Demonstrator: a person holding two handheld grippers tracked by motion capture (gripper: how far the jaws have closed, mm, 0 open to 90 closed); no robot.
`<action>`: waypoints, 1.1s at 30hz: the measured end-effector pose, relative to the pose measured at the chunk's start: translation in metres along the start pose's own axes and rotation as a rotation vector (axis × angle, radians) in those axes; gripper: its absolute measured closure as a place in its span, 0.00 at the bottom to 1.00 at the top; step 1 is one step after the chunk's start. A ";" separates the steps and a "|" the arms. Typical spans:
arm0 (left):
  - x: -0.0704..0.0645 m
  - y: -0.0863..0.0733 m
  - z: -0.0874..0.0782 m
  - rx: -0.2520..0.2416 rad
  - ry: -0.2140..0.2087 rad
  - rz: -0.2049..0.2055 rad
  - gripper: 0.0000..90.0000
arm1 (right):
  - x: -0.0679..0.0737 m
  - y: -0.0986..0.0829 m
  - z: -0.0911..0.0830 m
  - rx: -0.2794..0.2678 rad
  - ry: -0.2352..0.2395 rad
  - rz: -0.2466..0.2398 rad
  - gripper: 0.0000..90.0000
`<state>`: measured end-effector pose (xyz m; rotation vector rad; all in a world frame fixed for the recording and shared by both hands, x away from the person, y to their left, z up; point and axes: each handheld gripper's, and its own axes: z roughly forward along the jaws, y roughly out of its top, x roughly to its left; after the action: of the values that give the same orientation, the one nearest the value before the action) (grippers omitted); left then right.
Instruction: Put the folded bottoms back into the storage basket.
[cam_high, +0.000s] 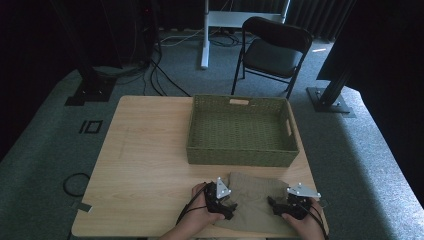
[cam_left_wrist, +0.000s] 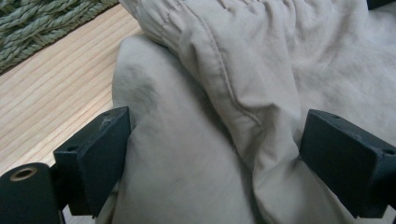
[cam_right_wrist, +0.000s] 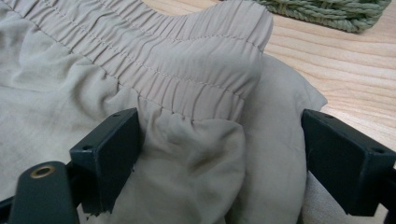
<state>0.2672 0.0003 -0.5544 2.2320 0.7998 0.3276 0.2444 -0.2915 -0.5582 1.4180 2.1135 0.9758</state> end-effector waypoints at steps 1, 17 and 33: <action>-0.002 0.001 0.002 0.002 0.001 0.011 0.12 | 0.001 0.000 0.000 -0.001 -0.005 0.004 0.16; 0.016 0.010 -0.003 -0.047 -0.168 -0.052 0.79 | 0.011 0.017 -0.006 0.049 0.100 -0.051 0.83; 0.028 0.029 -0.043 -0.143 -0.168 -0.061 0.80 | 0.013 0.053 -0.033 -0.042 0.172 -0.052 0.84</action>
<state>0.2826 0.0259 -0.5040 2.0658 0.7300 0.1601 0.2503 -0.2776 -0.4968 1.2937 2.2251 1.1511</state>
